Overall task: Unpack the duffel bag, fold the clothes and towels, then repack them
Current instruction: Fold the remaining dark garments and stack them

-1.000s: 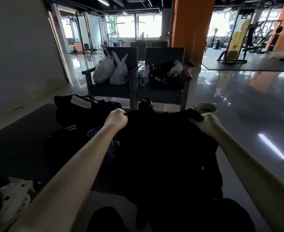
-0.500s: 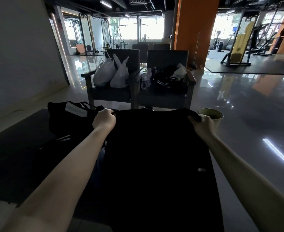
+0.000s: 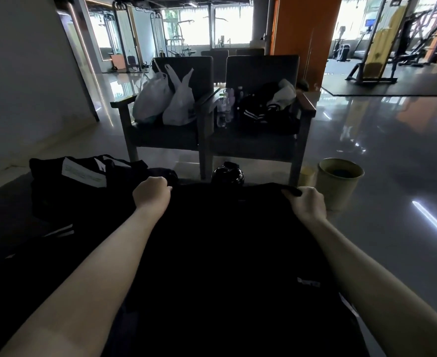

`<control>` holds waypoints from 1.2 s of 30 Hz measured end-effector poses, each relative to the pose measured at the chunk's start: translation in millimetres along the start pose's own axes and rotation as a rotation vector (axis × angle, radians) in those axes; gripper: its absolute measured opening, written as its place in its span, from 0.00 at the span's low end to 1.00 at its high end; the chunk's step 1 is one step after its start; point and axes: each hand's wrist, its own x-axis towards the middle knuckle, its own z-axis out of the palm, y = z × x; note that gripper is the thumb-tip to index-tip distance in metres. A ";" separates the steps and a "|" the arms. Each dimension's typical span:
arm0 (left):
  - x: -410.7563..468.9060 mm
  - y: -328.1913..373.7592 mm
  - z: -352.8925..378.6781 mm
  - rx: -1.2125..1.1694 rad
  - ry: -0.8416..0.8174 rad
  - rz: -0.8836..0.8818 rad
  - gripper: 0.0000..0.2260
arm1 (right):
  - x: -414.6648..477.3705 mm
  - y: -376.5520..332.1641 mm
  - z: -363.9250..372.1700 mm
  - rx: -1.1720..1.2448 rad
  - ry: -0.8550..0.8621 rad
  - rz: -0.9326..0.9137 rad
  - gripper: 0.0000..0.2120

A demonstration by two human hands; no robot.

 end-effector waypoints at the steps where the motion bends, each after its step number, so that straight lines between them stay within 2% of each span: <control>1: 2.2 -0.2 8.2 0.022 -0.007 0.003 0.13 | 1.7 3.8 7.6 -0.034 0.018 0.008 0.18; 6: 23.1 -4.4 21.5 0.048 0.017 -0.018 0.14 | 15.9 10.0 28.4 -0.121 0.075 -0.001 0.18; 8: 26.6 -4.8 25.0 0.055 -0.020 -0.021 0.15 | 19.4 10.2 33.6 -0.181 0.048 0.018 0.18; 10: 22.2 -5.8 33.6 0.024 -0.167 -0.047 0.16 | 15.1 10.0 41.1 -0.249 -0.045 0.045 0.17; 12: 12.8 -10.6 43.3 -0.114 -0.360 -0.111 0.17 | 3.3 10.2 47.0 -0.303 -0.115 0.035 0.17; 15: -5.9 -24.8 46.6 -0.486 -0.565 -0.188 0.18 | -25.2 10.3 48.9 -0.394 -0.068 -0.112 0.20; 18: -26.3 -43.4 32.7 -0.789 -0.704 -0.225 0.19 | -62.0 8.1 44.4 -0.363 -0.022 -0.263 0.22; 21: -39.8 -66.6 17.8 -0.774 -0.798 -0.209 0.24 | -95.4 3.9 42.2 -0.333 -0.101 -0.359 0.20; 23: -46.4 -69.4 3.3 -0.726 -0.779 -0.204 0.20 | -113.0 -0.3 45.1 -0.312 -0.206 -0.402 0.20; 24: -47.8 -67.0 -4.5 -0.754 -0.707 -0.224 0.19 | -119.8 -2.6 47.8 -0.315 -0.275 -0.408 0.20; 26: -47.0 -60.7 -20.8 -0.946 -0.558 -0.301 0.17 | -129.2 -5.0 54.7 -0.348 -0.397 -0.385 0.21; 27: -44.7 -59.9 -28.7 -1.065 -0.540 -0.341 0.15 | -132.7 -5.0 58.5 -0.374 -0.436 -0.364 0.22; 29: -45.2 -61.2 -44.8 -1.160 -0.676 -0.367 0.15 | -138.2 -0.4 65.5 -0.427 -0.508 -0.317 0.23; 30: -47.1 -65.4 -49.9 -1.085 -0.770 -0.344 0.15 | -140.3 3.5 69.1 -0.449 -0.550 -0.289 0.24; 32: -51.5 -74.8 -56.3 -0.760 -0.879 -0.238 0.12 | -144.7 12.7 74.6 -0.501 -0.632 -0.241 0.26; 34: -49.4 -83.7 -58.0 -0.317 -0.773 -0.137 0.13 | -149.0 21.3 78.5 -0.572 -0.674 -0.242 0.28; 36: -44.2 -91.0 -57.9 -0.079 -0.534 -0.142 0.14 | -153.7 28.3 82.3 -0.608 -0.672 -0.259 0.28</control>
